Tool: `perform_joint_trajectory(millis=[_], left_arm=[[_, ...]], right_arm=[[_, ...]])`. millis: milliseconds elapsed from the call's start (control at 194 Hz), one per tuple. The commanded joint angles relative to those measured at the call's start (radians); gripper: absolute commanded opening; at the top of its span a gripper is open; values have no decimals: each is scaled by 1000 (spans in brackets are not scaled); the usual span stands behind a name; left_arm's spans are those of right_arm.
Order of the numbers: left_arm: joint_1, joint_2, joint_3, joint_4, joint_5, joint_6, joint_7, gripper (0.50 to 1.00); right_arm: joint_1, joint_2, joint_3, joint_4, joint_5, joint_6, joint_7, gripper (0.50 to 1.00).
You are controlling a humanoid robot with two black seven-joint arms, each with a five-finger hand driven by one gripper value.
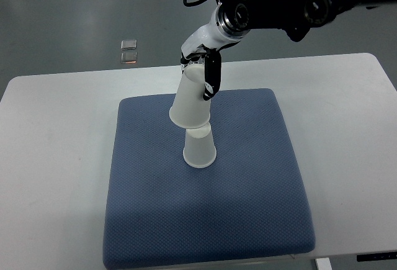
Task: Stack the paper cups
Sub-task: 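Carry the cup over the cup on the mat and lower it on top, then press the held cup down onto the cup on the mat with the right hand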
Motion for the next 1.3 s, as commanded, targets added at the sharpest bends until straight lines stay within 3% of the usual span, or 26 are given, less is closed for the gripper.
perform_joint_trajectory(millis=[0, 1297], left_arm=[[1, 0, 0, 1, 0, -1, 0, 1000], [0, 0, -1, 0, 0, 2, -2, 1000]], right_arm=[[-9, 0, -2, 0, 0, -11, -3, 680], [-78, 0, -34, 11, 0, -43, -21, 684]])
